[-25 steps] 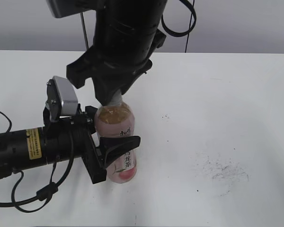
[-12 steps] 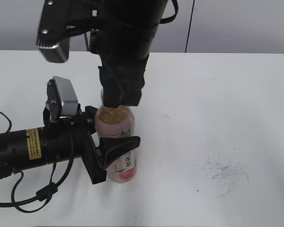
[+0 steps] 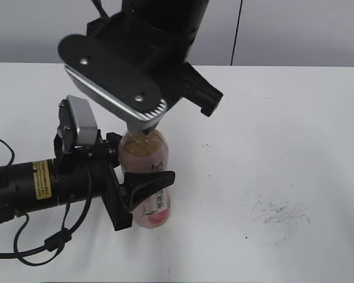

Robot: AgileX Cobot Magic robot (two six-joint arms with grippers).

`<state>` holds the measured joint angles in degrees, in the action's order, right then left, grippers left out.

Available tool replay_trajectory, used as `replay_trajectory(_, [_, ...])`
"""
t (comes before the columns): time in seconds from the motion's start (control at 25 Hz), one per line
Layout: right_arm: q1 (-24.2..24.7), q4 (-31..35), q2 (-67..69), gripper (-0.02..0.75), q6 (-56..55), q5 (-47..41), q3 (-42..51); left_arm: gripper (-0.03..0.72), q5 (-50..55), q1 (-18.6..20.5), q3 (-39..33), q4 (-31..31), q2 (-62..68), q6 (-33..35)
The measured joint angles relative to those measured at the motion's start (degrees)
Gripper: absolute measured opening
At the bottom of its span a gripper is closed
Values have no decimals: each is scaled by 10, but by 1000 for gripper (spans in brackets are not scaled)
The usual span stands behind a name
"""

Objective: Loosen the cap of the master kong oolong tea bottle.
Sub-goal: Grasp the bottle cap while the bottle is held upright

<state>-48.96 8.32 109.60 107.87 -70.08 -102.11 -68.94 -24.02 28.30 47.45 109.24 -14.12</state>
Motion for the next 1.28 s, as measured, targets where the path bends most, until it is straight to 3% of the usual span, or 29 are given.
replay_trajectory(0.16, [0, 3, 0, 272, 137, 0, 0, 427, 0, 0, 0, 1, 0, 0])
replay_trajectory(0.28, [0, 4, 0, 272, 116, 0, 0, 427, 0, 0, 0, 1, 0, 0])
replay_trajectory(0.36, [0, 3, 0, 297, 39, -1, 0, 427, 0, 0, 0, 1, 0, 0])
replay_trajectory(0.52, [-1, 6, 0, 487, -182, 0, 0, 427, 0, 0, 0, -2, 0, -3])
replay_trajectory(0.64, [-1, 12, 0, 552, -354, 0, 0, 427, 0, 0, 0, -2, 0, -3])
replay_trajectory(1.0, [-1, 19, 0, 561, -780, 32, 0, 427, 0, 0, 0, -2, 0, -4])
replay_trajectory(1.28, [-1, -15, 0, 521, -967, 34, 0, 427, 0, 0, 0, -2, 0, -4])
